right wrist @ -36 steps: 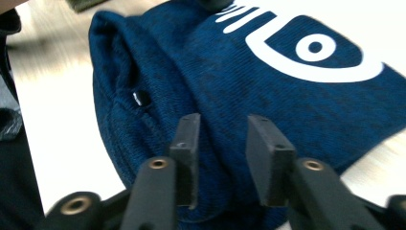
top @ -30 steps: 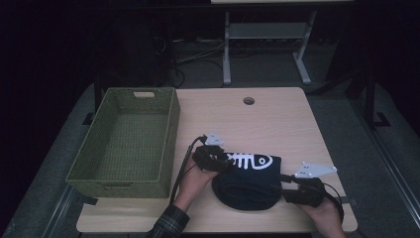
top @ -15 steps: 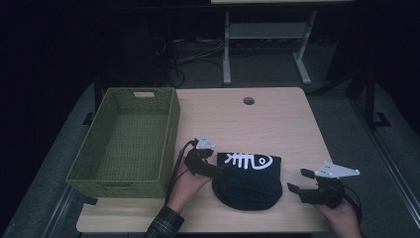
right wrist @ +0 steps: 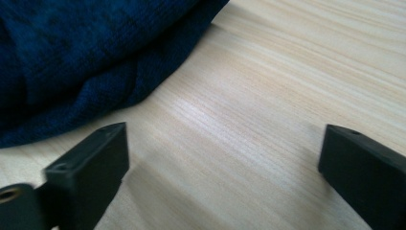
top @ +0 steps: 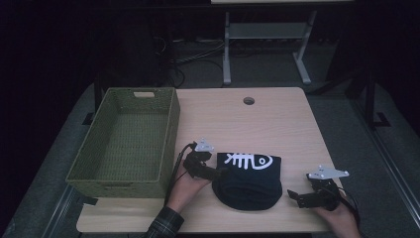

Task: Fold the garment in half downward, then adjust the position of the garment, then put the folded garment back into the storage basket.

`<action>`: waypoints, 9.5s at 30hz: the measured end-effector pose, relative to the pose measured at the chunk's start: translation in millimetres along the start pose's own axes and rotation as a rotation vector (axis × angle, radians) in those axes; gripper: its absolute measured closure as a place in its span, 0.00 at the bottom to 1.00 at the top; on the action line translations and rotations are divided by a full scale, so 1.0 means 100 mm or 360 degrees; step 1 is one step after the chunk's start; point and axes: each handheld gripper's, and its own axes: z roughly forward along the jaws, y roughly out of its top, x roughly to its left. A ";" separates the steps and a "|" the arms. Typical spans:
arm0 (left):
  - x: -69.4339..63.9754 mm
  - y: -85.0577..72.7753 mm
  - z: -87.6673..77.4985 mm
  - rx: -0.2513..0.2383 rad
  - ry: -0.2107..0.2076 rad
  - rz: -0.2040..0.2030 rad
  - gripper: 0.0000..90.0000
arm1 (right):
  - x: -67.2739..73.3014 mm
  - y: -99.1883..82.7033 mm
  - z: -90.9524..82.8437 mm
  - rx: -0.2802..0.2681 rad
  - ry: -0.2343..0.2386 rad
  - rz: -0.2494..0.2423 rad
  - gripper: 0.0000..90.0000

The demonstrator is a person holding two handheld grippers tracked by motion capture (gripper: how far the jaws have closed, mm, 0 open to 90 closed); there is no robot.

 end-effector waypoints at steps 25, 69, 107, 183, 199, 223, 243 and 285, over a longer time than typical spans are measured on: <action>-0.06 -0.14 0.17 0.0102 -0.0010 -0.0024 0.18 | 0.02 0.00 0.02 0.0010 -0.0029 -0.0038 0.03; -0.15 0.16 -0.15 -0.0027 -0.0283 0.0020 0.81 | 0.03 0.00 0.02 0.0009 -0.0029 -0.0037 0.03; -0.07 0.59 -0.78 -0.0246 -0.0365 0.0136 0.82 | 0.03 0.00 0.02 0.0007 -0.0031 -0.0036 0.03; 0.82 0.55 -2.62 -0.0552 0.0017 0.0060 0.82 | 0.03 0.00 0.02 0.0006 -0.0034 -0.0033 0.03; 0.97 0.41 -3.01 -0.0579 0.0125 0.0031 0.82 | 0.03 0.00 0.02 0.0007 -0.0037 -0.0028 0.03; 1.28 0.03 -3.24 -0.0510 0.0243 -0.0051 0.82 | 0.02 0.00 0.02 0.0005 -0.0051 -0.0015 0.03; 1.51 -0.22 -2.91 -0.0403 0.0227 -0.0120 0.82 | 0.02 0.00 0.02 0.0003 -0.0052 -0.0012 0.03; 2.06 -0.37 -2.26 -0.0147 0.0286 -0.0207 0.75 | 0.02 0.00 0.02 0.0003 -0.0056 -0.0013 0.03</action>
